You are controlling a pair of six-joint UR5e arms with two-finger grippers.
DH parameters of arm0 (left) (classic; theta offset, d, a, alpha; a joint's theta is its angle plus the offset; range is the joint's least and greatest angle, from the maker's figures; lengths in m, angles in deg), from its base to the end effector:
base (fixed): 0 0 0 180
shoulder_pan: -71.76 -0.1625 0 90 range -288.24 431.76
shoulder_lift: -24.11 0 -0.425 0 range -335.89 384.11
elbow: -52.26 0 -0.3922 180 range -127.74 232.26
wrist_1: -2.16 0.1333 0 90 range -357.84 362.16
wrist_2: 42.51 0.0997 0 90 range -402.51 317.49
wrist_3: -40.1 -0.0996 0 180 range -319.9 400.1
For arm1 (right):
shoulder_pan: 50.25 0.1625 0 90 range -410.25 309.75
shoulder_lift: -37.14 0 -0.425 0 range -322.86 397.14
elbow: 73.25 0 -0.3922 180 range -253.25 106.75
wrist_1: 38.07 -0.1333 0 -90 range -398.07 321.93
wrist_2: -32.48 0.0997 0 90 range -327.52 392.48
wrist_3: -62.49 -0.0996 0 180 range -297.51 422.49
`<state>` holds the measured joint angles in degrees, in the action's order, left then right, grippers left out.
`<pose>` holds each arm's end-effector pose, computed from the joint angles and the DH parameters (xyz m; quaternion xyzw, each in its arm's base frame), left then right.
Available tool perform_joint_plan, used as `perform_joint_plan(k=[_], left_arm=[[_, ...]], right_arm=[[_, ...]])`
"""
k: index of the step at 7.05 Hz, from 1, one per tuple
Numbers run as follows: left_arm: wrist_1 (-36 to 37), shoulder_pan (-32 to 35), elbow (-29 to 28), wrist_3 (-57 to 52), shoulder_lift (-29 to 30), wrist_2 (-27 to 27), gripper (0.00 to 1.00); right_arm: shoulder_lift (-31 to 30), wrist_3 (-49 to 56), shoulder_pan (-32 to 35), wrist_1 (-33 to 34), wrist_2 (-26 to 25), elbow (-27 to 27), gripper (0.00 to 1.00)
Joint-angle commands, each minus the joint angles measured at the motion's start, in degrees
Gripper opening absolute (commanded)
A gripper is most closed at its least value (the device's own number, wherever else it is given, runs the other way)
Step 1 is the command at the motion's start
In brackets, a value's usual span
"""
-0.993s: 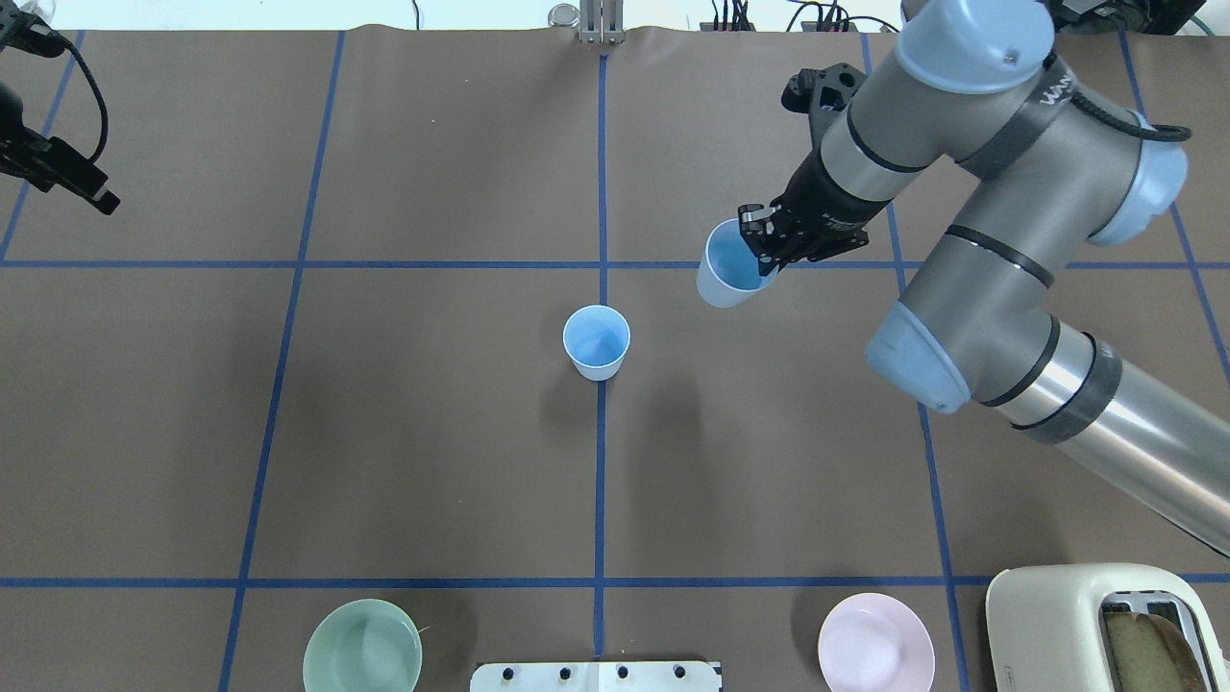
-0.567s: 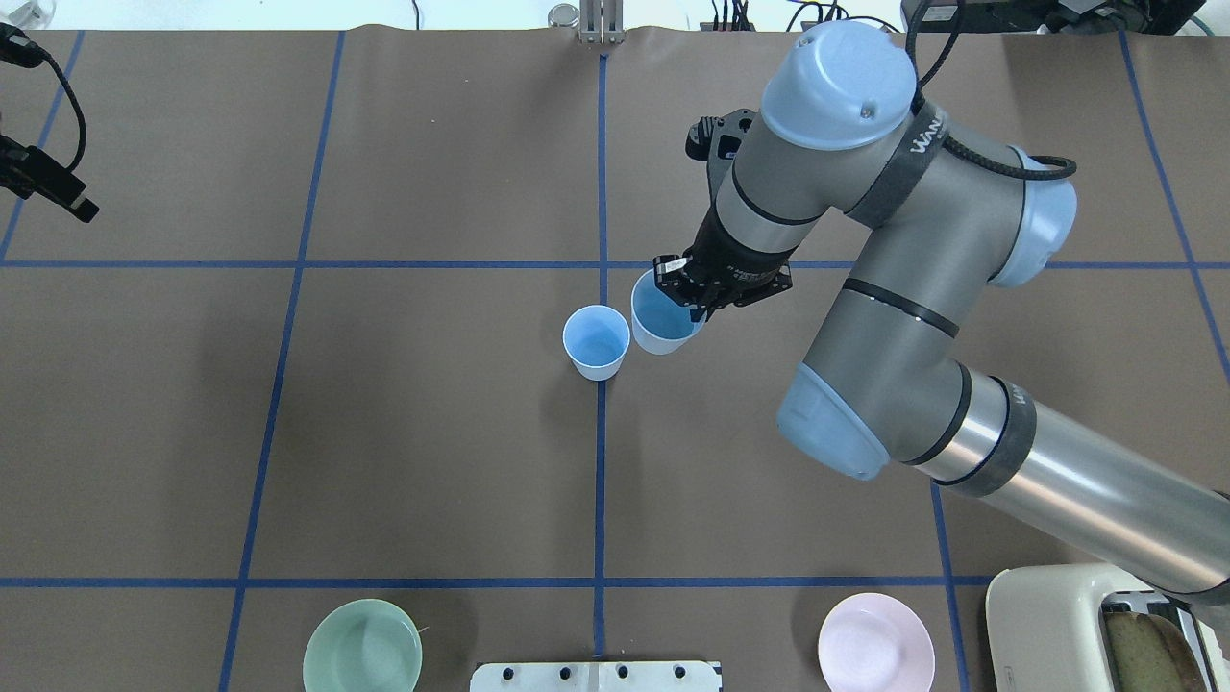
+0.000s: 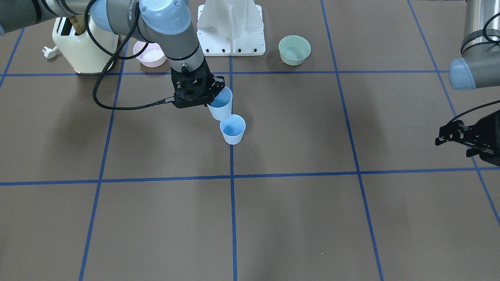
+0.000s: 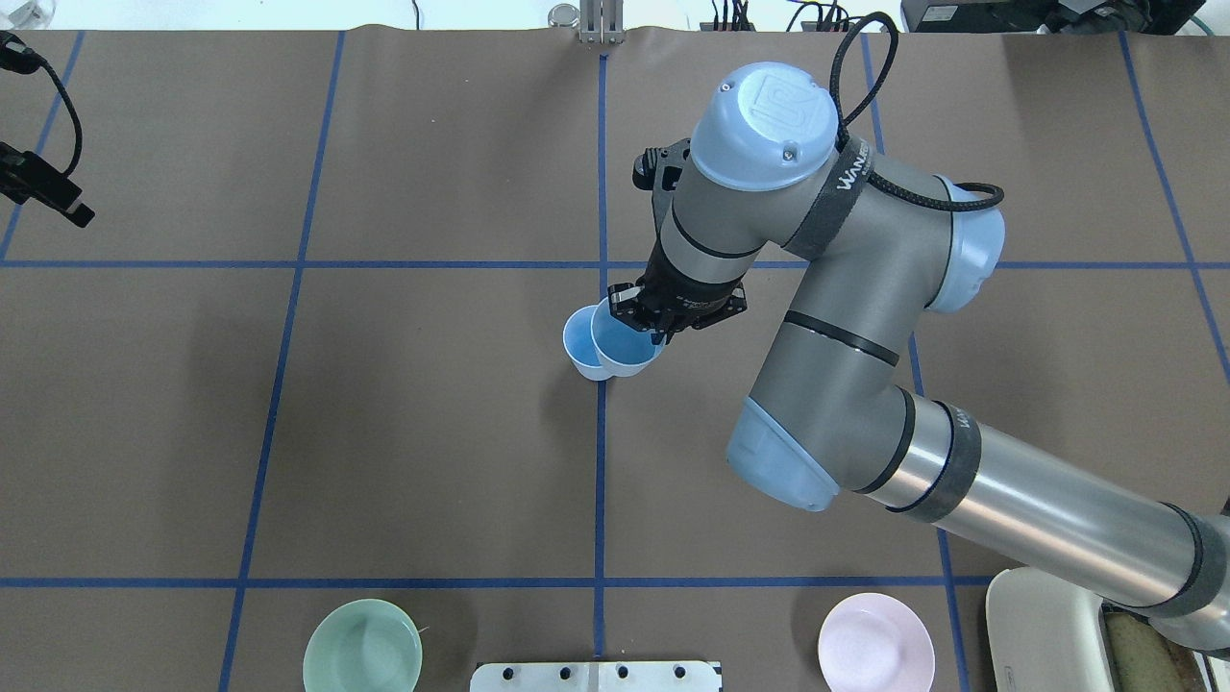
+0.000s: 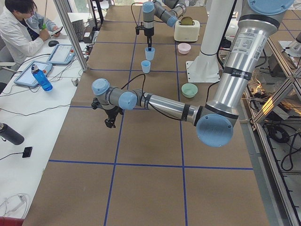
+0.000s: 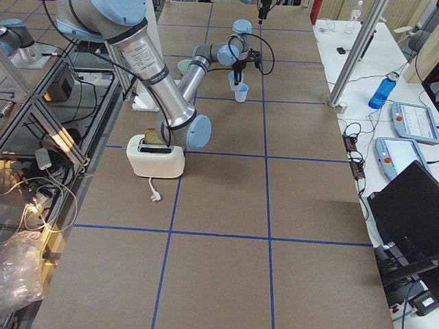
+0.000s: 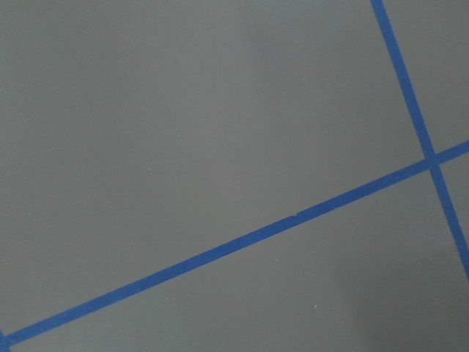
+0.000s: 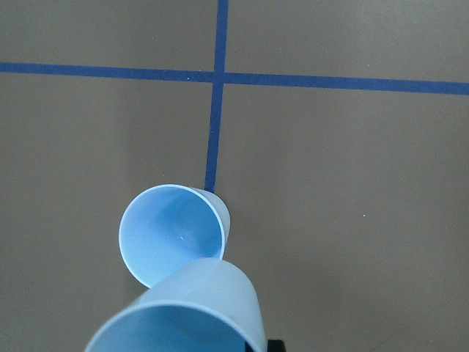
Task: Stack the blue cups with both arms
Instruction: 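Carry the held cup with the right gripper over the center cup, then lower the held cup into the center cup with the right gripper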
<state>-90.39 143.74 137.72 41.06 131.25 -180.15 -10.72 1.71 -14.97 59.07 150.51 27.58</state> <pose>0.1356 -0.6097 0.5218 0.0529 0.4147 0.1872 0.8889 -0.4838 -0.4483 0.1543 0.0129 -0.4385 -0.0469 0.8974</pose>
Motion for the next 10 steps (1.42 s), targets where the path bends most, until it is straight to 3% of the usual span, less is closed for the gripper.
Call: perform_joint_plan(k=[1,3,10], left_arm=[[0.0,0.0,-0.11,0.09,-0.01,0.0,0.97],[0.0,-0.09,-0.2,0.09,-0.01,0.0,0.97],[-0.09,-0.18,-0.64,0.0,-0.01,0.0,0.97]], right_arm=[[1.54,0.49,-0.13,-0.19,-0.25,-2.12,0.0],[3.48,0.84,-0.04,-2.2,-0.51,-5.72,0.0],[6.64,1.98,1.1,-3.18,-0.69,-10.38,0.0]])
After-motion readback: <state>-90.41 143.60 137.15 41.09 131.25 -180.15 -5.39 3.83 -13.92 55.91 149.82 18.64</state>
